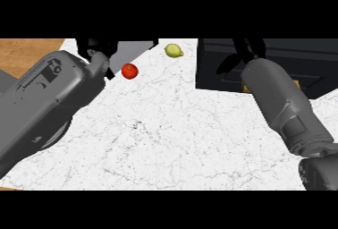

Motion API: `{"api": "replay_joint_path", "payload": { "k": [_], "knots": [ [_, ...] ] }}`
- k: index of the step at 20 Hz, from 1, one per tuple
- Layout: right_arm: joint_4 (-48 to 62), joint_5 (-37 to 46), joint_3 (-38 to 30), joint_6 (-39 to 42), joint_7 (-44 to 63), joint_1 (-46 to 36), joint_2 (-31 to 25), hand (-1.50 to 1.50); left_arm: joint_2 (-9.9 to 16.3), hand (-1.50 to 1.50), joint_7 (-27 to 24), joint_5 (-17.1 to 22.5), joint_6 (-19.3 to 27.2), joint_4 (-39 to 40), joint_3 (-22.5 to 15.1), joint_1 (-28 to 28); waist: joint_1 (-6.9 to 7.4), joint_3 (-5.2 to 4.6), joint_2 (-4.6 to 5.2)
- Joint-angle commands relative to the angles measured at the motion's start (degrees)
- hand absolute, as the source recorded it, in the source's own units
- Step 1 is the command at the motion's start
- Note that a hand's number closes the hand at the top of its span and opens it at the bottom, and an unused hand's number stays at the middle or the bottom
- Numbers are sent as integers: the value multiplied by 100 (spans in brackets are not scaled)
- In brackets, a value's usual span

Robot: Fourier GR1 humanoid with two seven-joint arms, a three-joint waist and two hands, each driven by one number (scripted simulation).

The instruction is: Pick up the can, place it into the drawer and close the drawer

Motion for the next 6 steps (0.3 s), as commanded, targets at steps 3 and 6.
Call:
{"api": "replay_joint_path", "payload": {
  "k": [3,6],
  "knots": [
    [-159,-1148,-1054,528,-363,-380,71,-150,115,-150,127,-33,-6,-198,-30,135,27,-37,-98],
    [-156,-1300,-1212,664,-502,-422,-89,-150,142,-150,45,-23,-8,-359,80,318,42,-50,-80]
  ]
}}
